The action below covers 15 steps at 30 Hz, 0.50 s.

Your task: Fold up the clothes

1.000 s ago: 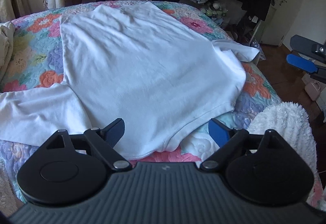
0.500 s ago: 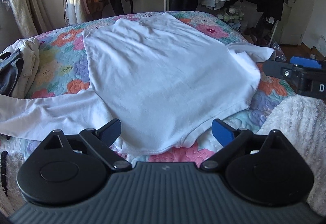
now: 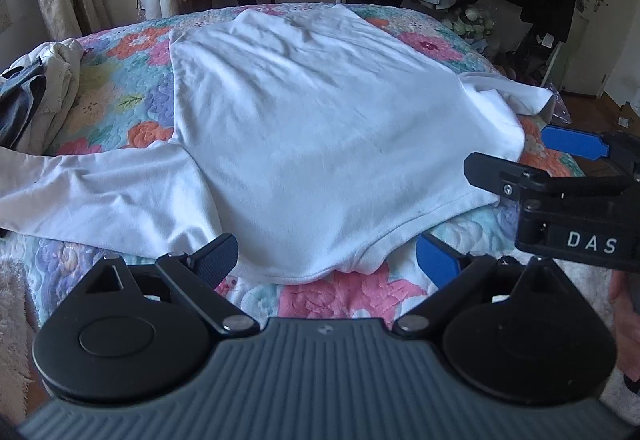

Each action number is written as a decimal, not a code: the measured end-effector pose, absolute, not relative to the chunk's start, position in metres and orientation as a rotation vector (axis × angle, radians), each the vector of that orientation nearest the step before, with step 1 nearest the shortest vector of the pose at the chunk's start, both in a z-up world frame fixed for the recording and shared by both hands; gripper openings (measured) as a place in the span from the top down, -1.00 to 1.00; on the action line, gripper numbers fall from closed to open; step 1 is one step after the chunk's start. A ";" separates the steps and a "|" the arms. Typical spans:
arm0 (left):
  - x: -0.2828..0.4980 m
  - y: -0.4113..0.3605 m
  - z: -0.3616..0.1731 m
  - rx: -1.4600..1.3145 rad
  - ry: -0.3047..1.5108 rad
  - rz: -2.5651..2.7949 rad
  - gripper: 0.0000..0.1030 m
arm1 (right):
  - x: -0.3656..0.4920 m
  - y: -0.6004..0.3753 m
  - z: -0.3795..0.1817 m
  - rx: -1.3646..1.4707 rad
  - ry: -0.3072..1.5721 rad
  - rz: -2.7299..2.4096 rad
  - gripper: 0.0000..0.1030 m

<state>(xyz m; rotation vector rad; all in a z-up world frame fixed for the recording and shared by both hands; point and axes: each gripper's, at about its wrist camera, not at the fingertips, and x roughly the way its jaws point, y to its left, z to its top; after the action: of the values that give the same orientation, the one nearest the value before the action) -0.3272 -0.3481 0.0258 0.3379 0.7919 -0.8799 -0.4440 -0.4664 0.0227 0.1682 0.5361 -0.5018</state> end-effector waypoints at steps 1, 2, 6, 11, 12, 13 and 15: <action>-0.328 -0.349 0.025 0.347 0.786 -0.866 -0.90 | -0.444 -0.466 0.022 0.166 0.540 -0.500 -0.83; -0.329 -0.350 0.024 0.357 0.781 -0.853 -0.91 | -0.443 -0.465 0.021 0.166 0.545 -0.499 -0.83; -0.330 -0.352 0.020 0.371 0.790 -0.838 -0.93 | -0.441 -0.463 0.018 0.172 0.568 -0.506 -0.83; -0.329 -0.349 0.018 0.356 0.808 -0.835 -0.93 | -0.441 -0.464 0.016 0.183 0.573 -0.515 -0.83; -0.329 -0.349 0.018 0.359 0.804 -0.831 -0.93 | -0.441 -0.465 0.016 0.188 0.575 -0.516 -0.83; -0.329 -0.349 0.018 0.362 0.799 -0.827 -0.93 | -0.441 -0.466 0.015 0.198 0.580 -0.518 -0.83; -0.329 -0.349 0.018 0.369 0.791 -0.818 -0.93 | -0.441 -0.469 0.014 0.232 0.586 -0.523 -0.83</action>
<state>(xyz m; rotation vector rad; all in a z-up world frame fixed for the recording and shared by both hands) -0.3293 -0.3495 0.0181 0.3687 0.7911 -0.8182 -0.4412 -0.4689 0.0143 0.2315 0.5861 -0.5232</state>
